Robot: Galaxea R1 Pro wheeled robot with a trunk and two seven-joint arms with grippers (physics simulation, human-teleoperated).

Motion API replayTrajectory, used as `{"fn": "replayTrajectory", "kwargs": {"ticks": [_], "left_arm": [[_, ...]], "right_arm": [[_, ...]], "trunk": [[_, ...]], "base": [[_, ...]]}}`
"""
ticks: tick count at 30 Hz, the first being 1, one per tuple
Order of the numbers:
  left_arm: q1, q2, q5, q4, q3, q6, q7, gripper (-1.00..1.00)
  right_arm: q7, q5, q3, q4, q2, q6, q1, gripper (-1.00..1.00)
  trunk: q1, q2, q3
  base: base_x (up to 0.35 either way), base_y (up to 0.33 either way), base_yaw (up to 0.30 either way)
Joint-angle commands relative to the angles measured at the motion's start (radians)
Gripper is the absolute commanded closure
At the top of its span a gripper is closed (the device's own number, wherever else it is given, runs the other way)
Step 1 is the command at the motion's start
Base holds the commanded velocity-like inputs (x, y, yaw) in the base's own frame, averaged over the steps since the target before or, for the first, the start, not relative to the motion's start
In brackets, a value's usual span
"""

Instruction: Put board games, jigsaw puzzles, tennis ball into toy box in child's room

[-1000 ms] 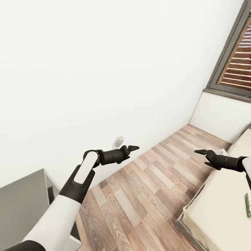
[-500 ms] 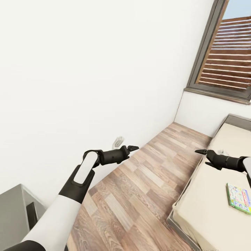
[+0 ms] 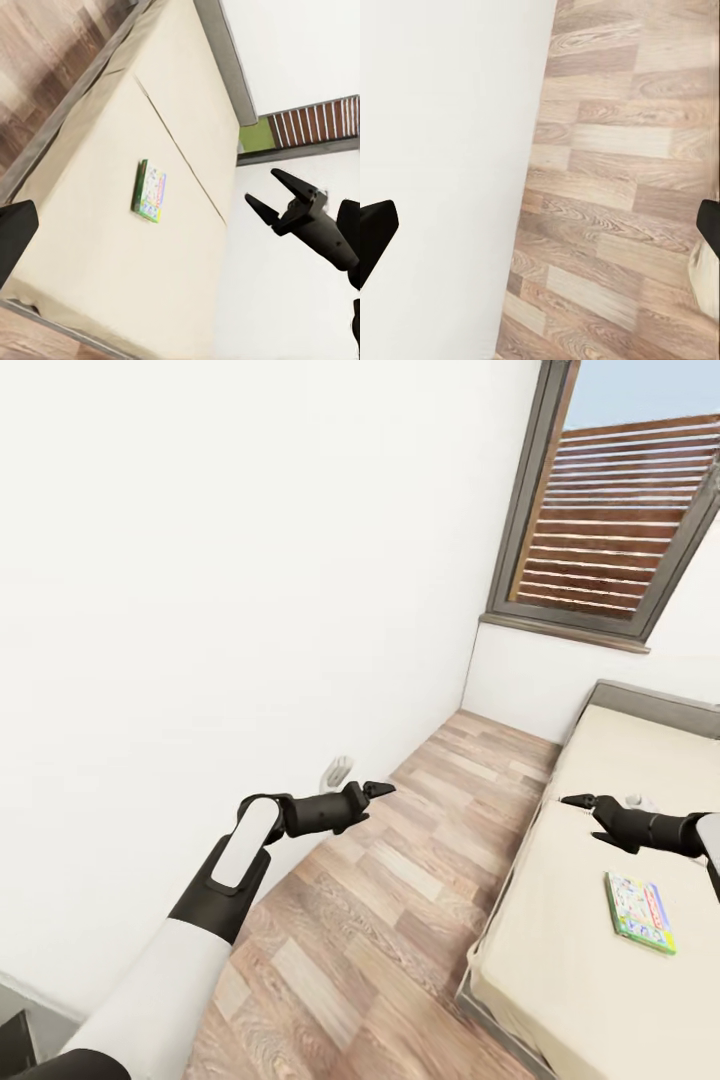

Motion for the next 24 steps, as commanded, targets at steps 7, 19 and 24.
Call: {"fn": "replayTrajectory", "kwargs": {"ticks": [7,19,24], "left_arm": [[-0.010,0.004,0.012,0.055,0.005,-0.002,0.007,-1.00],[-0.014,0.004,0.011,0.078,0.004,-0.073,0.007,-1.00],[-0.014,0.004,0.010,0.080,0.002,-0.095,0.008,-1.00]], "right_arm": [[-0.064,0.009,-0.002,0.050,0.004,0.005,-0.040,-1.00],[-0.086,0.009,-0.002,0.079,0.003,0.005,-0.051,-1.00],[-0.089,0.009,-0.002,0.089,0.002,0.005,-0.052,-1.00]], "trunk": [[0.001,-0.001,0.006],[0.001,-0.001,0.018],[0.001,-0.001,0.023]], "base": [[0.307,0.000,-0.255],[0.226,0.000,-0.253],[0.053,0.000,-0.249]]}}
